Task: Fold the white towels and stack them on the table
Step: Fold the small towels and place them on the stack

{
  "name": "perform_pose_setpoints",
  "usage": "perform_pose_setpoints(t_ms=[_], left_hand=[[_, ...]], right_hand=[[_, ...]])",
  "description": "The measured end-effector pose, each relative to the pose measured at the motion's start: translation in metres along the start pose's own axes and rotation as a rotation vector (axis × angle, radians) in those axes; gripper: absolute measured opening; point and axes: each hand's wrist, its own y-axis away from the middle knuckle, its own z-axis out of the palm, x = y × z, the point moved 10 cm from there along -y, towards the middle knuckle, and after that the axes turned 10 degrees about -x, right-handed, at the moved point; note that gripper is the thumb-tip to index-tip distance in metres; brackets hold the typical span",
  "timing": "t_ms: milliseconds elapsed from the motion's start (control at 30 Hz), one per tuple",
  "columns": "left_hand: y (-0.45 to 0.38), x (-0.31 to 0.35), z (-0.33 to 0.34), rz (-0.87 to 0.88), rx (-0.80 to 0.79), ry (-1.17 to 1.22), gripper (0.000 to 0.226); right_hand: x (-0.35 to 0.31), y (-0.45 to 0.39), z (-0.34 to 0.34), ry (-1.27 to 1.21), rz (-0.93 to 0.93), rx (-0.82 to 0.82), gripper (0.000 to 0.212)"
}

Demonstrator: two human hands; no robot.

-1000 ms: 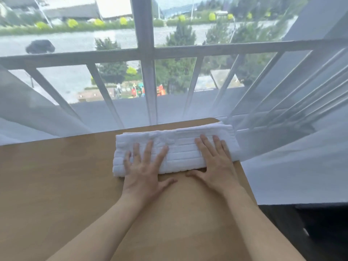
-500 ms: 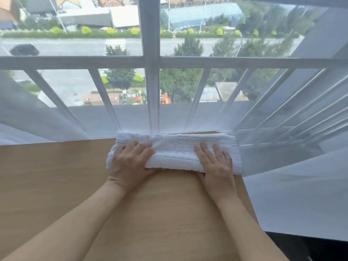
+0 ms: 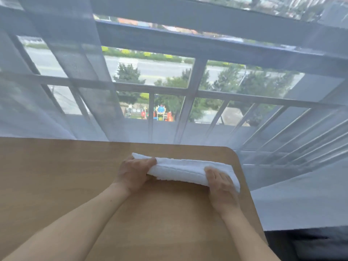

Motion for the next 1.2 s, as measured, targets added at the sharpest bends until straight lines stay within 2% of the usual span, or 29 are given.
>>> perform_pose_setpoints(t_ms=[133,267,467,600,767,867,1033,1200], left_hand=[[0.069,-0.048,-0.043,-0.12,0.011,0.068,0.033],[0.15,-0.091,-0.112,-0.175,0.122,0.055,0.031],[0.272,-0.159,-0.203,-0.133,0.185,-0.028,0.038],[0.36,-0.235,-0.247,-0.267,0.267,-0.017,0.038],[0.466,-0.334,-0.28,-0.507,0.332,0.07,0.036],[0.524,-0.379,-0.307,-0.6,0.448,0.084,0.033],[0.583,-0.426,-0.36,-0.619,0.632,-0.068,0.039],[0.606,-0.512,-0.391,-0.656,0.652,-0.11,0.038]], right_hand=[[-0.076,0.014,-0.045,0.011,-0.072,0.051,0.05],[-0.161,0.032,-0.089,-0.031,-0.108,0.057,0.056],[-0.308,0.067,-0.144,-0.085,-0.128,0.115,0.068],[-0.419,0.072,-0.166,-0.093,-0.228,0.121,0.06],[-0.567,0.073,-0.193,-0.109,-0.414,0.195,0.061],[-0.646,0.069,-0.198,-0.173,-0.496,0.203,0.059],[-0.743,0.051,-0.197,-0.269,-0.553,0.204,0.062],[-0.834,0.017,-0.201,-0.341,-0.573,0.283,0.065]])
